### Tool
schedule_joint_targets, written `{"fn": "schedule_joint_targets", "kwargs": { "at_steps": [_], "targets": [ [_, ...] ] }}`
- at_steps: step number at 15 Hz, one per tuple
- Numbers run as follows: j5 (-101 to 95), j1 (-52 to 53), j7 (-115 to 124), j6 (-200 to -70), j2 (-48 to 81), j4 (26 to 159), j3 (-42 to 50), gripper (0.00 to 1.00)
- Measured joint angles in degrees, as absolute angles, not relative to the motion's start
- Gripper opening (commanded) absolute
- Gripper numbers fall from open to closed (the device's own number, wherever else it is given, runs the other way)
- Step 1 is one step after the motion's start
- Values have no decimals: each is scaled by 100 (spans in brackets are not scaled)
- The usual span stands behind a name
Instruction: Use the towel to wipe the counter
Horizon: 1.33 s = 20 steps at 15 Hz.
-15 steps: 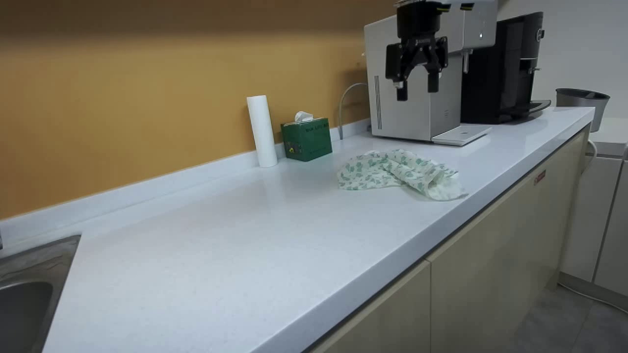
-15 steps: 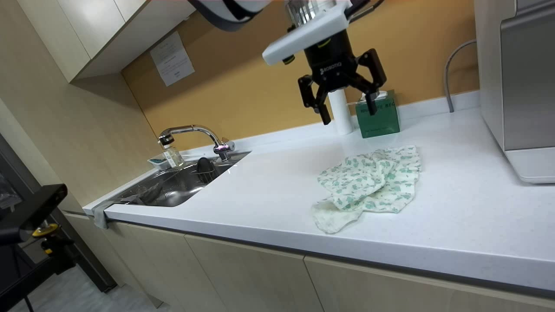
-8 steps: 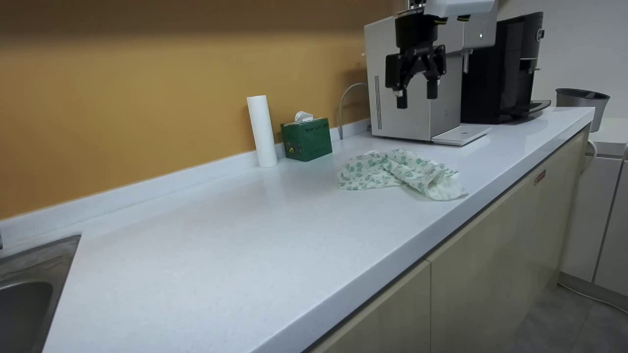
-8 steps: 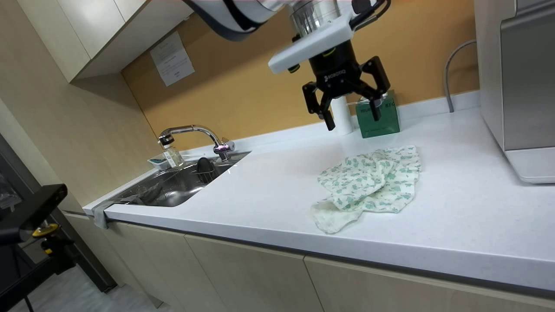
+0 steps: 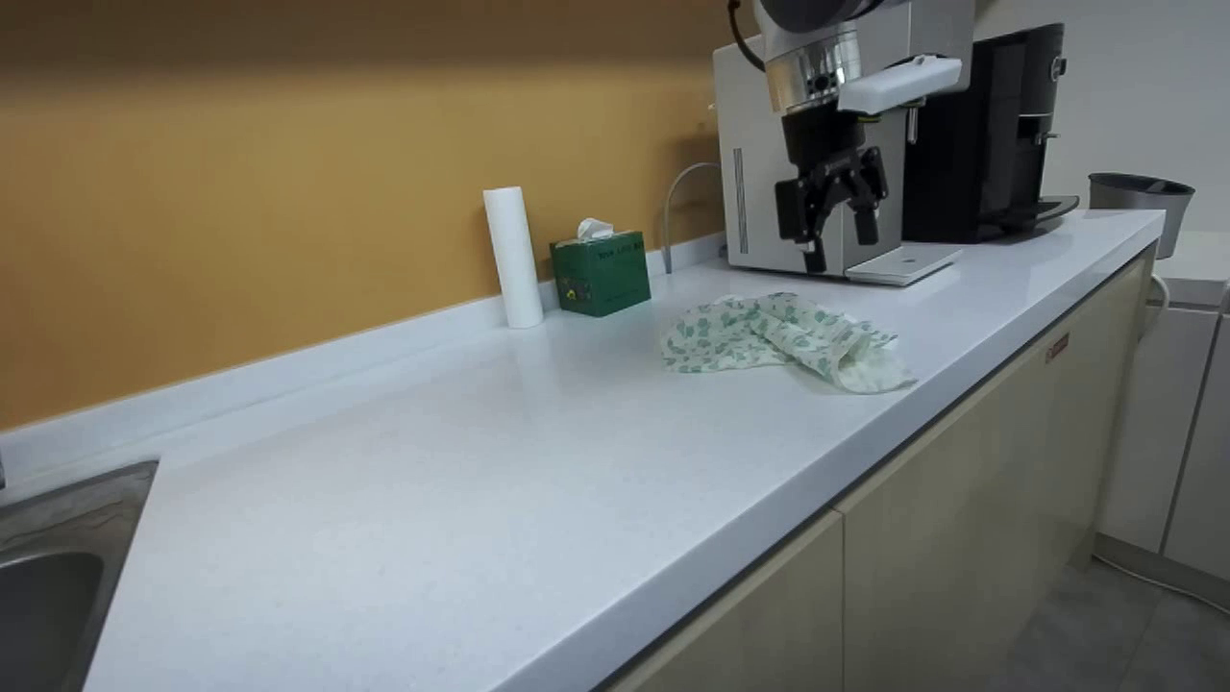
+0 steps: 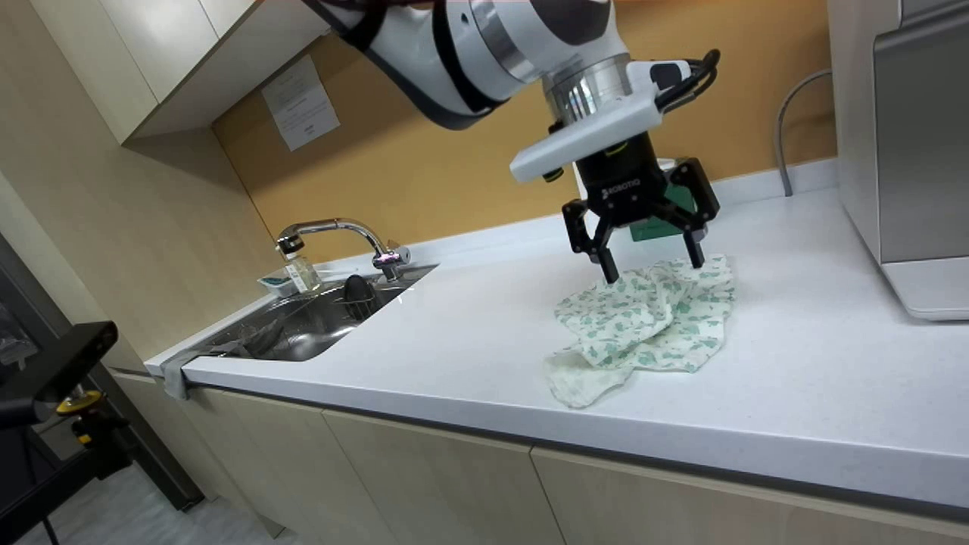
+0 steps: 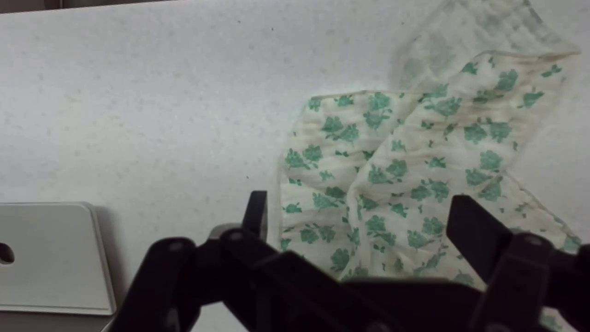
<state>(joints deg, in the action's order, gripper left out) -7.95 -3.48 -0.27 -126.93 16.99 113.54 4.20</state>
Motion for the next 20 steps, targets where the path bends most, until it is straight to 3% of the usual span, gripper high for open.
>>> {"fn": "schedule_joint_targets", "kwargs": {
  "at_steps": [11,13,20],
  "targets": [
    [-560,-375,-445,-12847,3251,10142,333,100],
    [-439,-390,-615,-12848,3459,9896,261,73],
    [-214,-422,-1065,-12824,3736,9367,104,24]
  ]
}}
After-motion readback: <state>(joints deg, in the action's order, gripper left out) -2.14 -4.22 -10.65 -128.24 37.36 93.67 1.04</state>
